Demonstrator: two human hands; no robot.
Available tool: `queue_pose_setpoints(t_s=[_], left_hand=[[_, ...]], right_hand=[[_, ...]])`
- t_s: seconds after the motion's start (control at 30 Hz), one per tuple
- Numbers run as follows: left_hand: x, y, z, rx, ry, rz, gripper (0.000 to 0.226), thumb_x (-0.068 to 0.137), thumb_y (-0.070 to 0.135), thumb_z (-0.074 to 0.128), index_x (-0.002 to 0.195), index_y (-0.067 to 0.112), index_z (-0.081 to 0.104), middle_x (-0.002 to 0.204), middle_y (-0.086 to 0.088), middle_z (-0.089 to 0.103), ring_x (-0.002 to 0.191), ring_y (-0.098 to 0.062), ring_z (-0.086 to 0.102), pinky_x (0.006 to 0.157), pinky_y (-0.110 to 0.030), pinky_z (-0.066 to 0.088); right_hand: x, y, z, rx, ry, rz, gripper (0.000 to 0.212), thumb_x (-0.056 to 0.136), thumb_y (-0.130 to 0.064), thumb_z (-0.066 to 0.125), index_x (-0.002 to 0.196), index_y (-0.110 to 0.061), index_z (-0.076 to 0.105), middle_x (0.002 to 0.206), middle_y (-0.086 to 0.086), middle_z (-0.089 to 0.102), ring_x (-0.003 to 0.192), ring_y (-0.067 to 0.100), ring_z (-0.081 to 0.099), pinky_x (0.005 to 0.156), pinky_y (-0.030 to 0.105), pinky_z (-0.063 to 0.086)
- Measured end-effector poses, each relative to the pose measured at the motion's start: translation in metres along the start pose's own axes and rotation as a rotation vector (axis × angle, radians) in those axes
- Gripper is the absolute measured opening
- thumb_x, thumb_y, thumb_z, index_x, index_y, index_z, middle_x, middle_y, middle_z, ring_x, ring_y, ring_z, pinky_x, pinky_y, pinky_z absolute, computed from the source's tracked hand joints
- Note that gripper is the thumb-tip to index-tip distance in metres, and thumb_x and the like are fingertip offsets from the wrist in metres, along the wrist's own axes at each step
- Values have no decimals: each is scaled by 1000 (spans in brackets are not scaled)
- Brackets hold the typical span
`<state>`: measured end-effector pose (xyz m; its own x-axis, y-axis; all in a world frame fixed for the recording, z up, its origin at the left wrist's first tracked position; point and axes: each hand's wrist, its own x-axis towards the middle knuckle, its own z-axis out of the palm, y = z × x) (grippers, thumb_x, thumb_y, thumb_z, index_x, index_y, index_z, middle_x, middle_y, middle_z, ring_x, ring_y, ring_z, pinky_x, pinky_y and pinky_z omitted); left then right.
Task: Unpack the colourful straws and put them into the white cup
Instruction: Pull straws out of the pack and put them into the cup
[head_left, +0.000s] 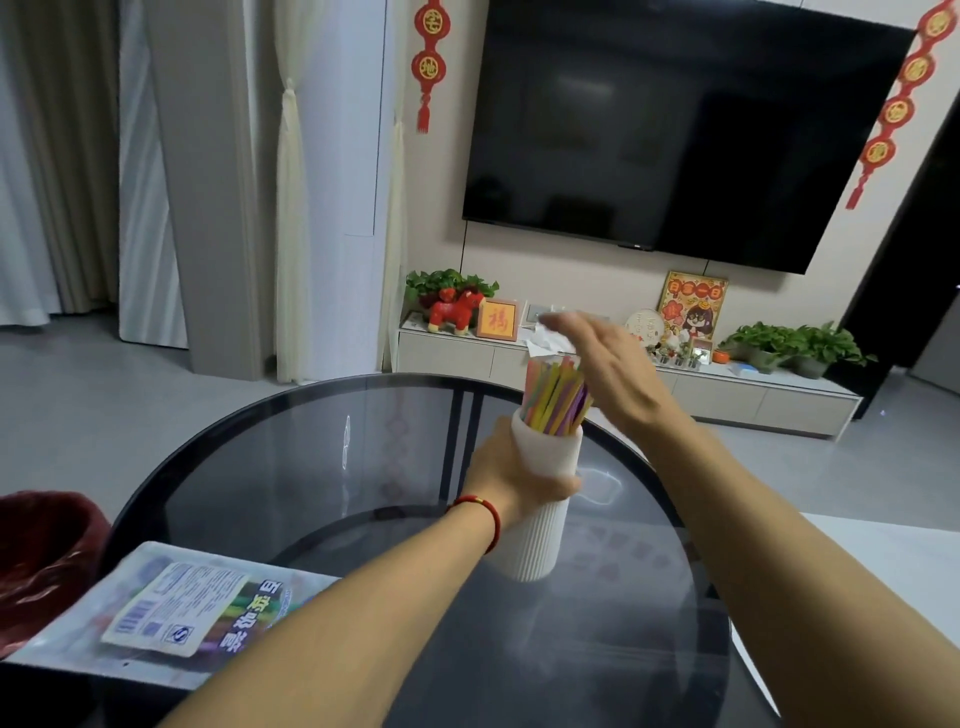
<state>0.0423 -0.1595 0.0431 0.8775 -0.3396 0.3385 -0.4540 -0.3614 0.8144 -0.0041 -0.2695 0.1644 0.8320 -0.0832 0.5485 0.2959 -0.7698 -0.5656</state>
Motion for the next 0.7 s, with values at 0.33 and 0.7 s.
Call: queue_pose_setpoints(t_s=[0.33,0.7], left_hand=[[11,-35,-18,-68,-179,-226,87,67,42,88,136,22,40,133,-1,57,120,-28,57,101,-56,48],[-162,-109,-141,909,-639,139,133,55,97,46,155,18,9,164,1,9,152,-22,0,122,-52,7]], right_hand=[[-107,30,47,415,532,475,34,107,-20,42,88,-23,70,91,1,73,87,22,71,79,43,61],[-177,35,131,149,-307,554,19,98,-10,57,87,-7,73,80,17,77,61,29,76,48,31,61]])
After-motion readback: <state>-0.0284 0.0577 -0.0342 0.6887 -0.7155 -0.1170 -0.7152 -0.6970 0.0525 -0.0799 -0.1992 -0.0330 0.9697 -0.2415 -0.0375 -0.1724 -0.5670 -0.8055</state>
